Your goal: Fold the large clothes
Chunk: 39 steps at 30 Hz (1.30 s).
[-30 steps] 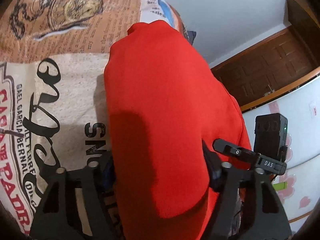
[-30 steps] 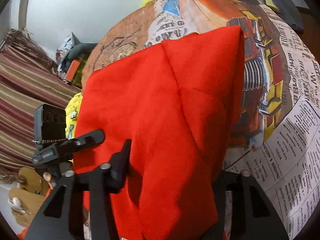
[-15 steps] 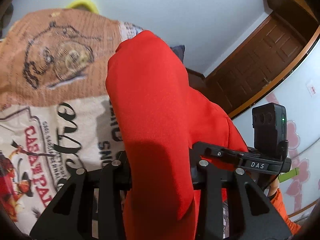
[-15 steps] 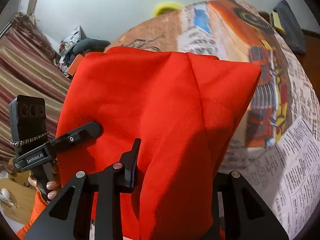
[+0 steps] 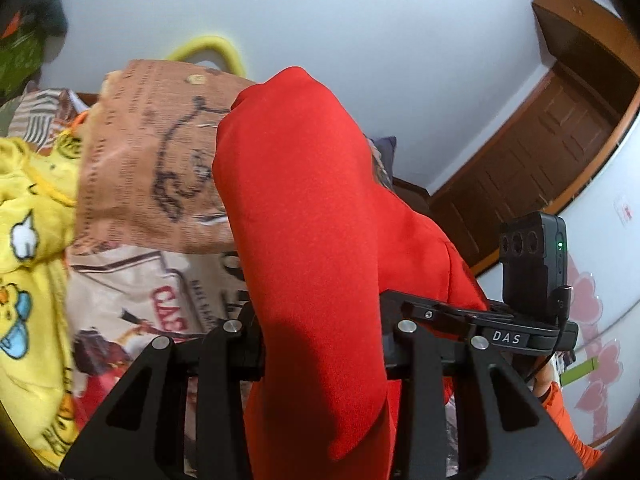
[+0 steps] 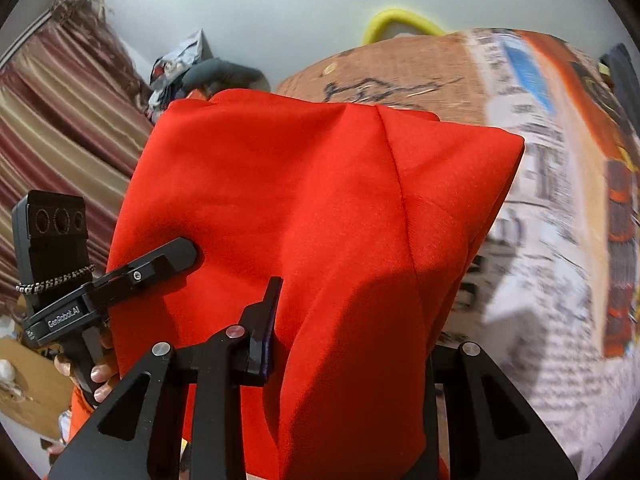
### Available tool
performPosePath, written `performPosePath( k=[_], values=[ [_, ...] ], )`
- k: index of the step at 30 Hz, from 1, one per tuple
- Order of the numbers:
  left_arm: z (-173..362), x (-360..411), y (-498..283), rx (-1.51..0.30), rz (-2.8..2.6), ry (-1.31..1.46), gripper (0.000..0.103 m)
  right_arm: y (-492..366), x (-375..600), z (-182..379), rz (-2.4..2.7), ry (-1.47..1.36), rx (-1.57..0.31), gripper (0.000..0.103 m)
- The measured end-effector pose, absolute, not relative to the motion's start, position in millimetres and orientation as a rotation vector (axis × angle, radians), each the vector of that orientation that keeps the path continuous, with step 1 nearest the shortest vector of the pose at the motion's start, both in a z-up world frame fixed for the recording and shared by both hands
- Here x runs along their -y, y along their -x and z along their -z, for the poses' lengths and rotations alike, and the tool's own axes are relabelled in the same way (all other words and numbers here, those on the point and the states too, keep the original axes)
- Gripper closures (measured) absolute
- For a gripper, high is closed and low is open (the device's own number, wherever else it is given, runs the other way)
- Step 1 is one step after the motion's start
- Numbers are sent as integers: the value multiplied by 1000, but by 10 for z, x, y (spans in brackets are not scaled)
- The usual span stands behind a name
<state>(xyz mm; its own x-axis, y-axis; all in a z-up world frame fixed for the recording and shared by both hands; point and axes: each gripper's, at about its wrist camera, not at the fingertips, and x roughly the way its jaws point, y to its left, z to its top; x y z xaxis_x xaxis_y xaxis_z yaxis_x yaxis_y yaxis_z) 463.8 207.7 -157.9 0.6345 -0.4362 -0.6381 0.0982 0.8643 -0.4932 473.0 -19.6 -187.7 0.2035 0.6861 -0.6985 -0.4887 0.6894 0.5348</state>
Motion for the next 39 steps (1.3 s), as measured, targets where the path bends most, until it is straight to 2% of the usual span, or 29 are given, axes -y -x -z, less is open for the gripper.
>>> performPosePath(
  k=[4,10,15,18,22,26,31,35,37,39],
  values=[
    [1749,-2482,-4675,-848,281,473,67,-4848,-237,2058,-847,-198,-1120,74],
    [2294,-2988,-4838,-916,220,534,67,-5047,-746,2551,-832,-170,-1203,75],
    [3038,-3302,-4992,-1032,124,590,67,-5197,-1075,3050,-796,-141,-1309,81],
    [3339,-3395,-4930,-1062,100,618,64,-5203,-1143,3268,-784,-119,-1352,81],
    [3302,-3374,-4794,-1049,102,601,58,-5171,-1084,3261,-792,-122,-1346,77],
    [3082,-3196,-4693,-1072,48,452,56,-5064,-960,3117,-777,-50,-1312,76],
    [2715,-3026,-4467,-1020,-28,246,55,-4849,-714,2824,-720,118,-1162,76],
    [2400,-3010,-4217,-915,1,241,55,-4688,-568,2567,-690,153,-1019,75],
    [2305,-2944,-4142,-882,12,235,55,-4615,-603,2496,-725,146,-985,65],
    [2265,-2853,-4085,-858,29,226,55,-4541,-705,2505,-762,156,-982,60]
  ],
)
